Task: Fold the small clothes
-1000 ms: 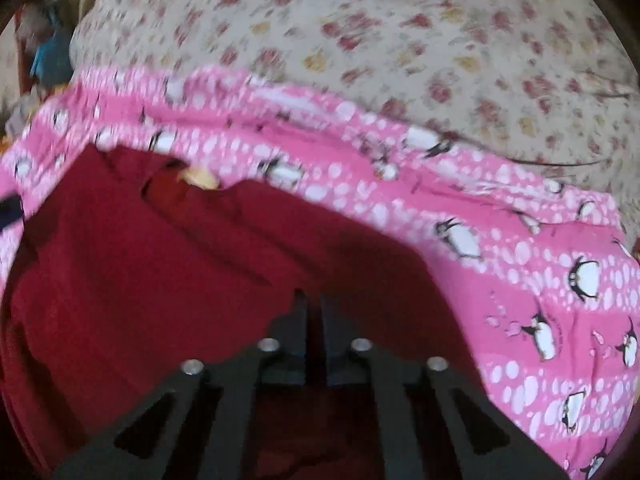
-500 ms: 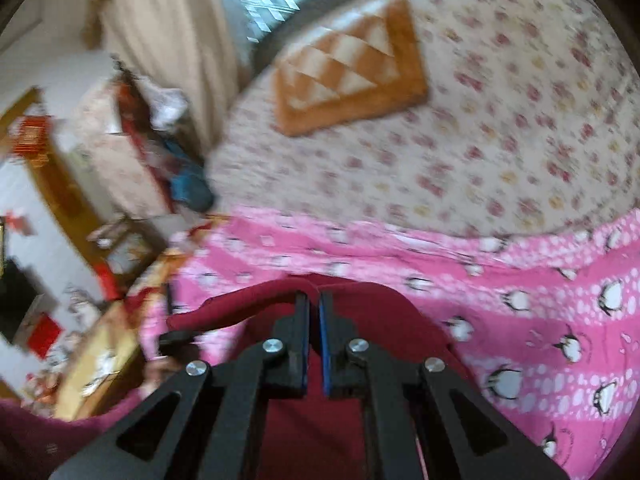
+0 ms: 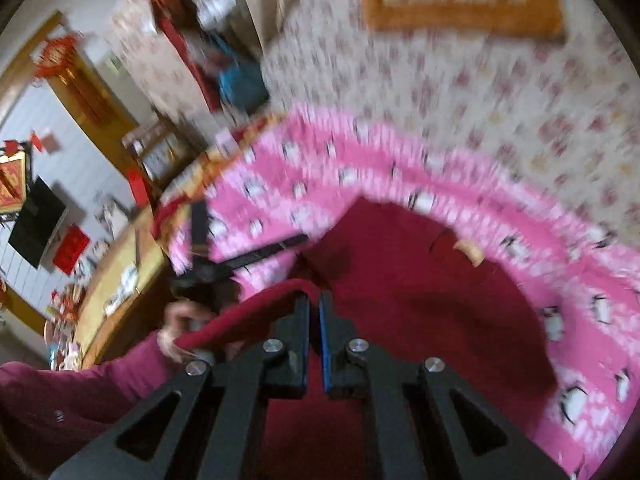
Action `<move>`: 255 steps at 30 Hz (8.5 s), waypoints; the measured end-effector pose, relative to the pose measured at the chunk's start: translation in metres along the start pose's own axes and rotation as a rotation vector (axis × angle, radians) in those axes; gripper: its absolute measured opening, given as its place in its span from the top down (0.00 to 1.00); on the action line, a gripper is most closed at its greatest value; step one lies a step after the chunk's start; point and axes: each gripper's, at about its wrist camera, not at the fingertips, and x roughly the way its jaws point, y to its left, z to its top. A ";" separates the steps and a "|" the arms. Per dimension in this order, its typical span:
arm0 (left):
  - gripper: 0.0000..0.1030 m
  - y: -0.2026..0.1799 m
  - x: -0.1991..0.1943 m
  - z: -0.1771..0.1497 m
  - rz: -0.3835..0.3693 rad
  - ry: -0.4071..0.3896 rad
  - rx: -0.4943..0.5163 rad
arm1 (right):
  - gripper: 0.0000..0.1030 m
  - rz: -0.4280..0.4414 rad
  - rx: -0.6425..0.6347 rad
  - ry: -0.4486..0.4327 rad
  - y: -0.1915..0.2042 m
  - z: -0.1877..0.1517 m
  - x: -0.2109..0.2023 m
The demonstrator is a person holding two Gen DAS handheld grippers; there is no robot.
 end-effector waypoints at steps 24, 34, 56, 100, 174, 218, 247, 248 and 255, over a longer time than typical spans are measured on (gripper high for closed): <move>0.64 -0.047 0.067 -0.012 0.055 0.135 0.223 | 0.37 -0.239 0.310 -0.200 -0.104 -0.048 -0.026; 1.00 -0.061 0.045 -0.003 -0.136 0.146 0.184 | 0.31 -0.460 0.272 -0.200 -0.109 -0.122 -0.081; 1.00 -0.006 0.047 0.009 -0.028 0.213 0.064 | 0.28 -0.567 0.513 -0.165 -0.177 -0.111 -0.021; 1.00 -0.031 0.043 0.001 -0.073 0.139 0.123 | 0.82 -0.484 0.315 -0.134 -0.107 -0.153 -0.023; 0.70 0.030 -0.098 -0.214 0.053 0.376 0.021 | 0.18 -0.188 0.323 0.010 -0.026 -0.299 -0.048; 1.00 -0.015 -0.185 -0.039 -0.101 0.021 0.137 | 0.92 0.203 0.367 -0.278 -0.002 -0.245 -0.138; 1.00 -0.034 0.082 0.065 0.068 0.155 0.081 | 0.92 -0.120 0.687 -0.366 -0.186 -0.123 -0.055; 1.00 -0.032 0.088 0.065 0.074 0.162 0.075 | 0.92 -0.128 0.704 -0.369 -0.192 -0.122 -0.050; 0.77 -0.025 0.089 0.075 0.046 0.144 0.046 | 0.86 -0.128 0.786 -0.362 -0.215 -0.121 -0.033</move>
